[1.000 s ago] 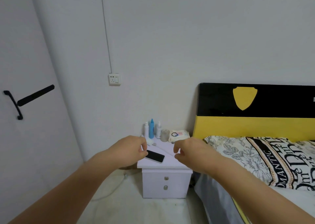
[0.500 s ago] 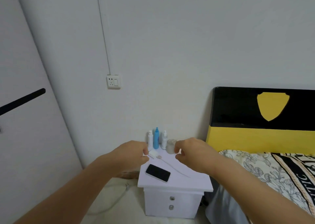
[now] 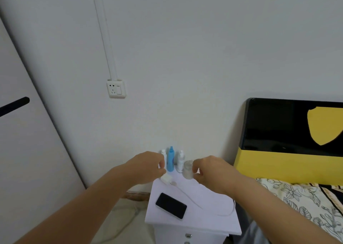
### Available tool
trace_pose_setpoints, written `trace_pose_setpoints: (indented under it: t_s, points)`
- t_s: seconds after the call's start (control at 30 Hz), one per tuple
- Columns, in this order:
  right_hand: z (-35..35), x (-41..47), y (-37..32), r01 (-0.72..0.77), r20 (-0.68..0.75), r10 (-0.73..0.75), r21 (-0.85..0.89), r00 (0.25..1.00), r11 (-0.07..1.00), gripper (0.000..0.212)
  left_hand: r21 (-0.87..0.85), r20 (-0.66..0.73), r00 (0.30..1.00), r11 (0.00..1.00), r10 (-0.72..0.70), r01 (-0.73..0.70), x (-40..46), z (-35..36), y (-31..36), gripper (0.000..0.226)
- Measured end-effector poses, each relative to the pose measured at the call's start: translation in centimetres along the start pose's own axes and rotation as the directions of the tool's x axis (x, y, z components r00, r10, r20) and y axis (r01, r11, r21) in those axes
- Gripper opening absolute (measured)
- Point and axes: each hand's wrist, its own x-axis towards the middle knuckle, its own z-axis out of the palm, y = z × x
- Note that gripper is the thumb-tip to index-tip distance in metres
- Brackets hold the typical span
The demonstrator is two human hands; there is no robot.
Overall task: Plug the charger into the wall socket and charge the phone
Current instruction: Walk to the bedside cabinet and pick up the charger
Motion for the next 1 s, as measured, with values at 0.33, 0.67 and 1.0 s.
trace_pose_setpoints:
  t_s: [0.33,0.67,1.0]
  points:
    - [0.7,12.2,0.5,-0.068,0.064,0.067,0.001,0.996,0.998,0.028,-0.011,0.083,0.995,0.999,0.052,-0.052,10.4,-0.8,-6.5,0.010]
    - [5.1,21.5,0.8,-0.080,0.187,0.082,-0.022,0.979,0.997,0.029,-0.103,0.166,0.986,0.995,0.030,-0.013,18.1,1.7,-13.1,0.009]
    - [15.2,28.8,4.1,-0.111,0.294,0.101,0.019,0.950,0.994,0.026,-0.148,0.212,0.964,0.970,-0.158,0.192,23.9,9.4,-18.0,0.022]
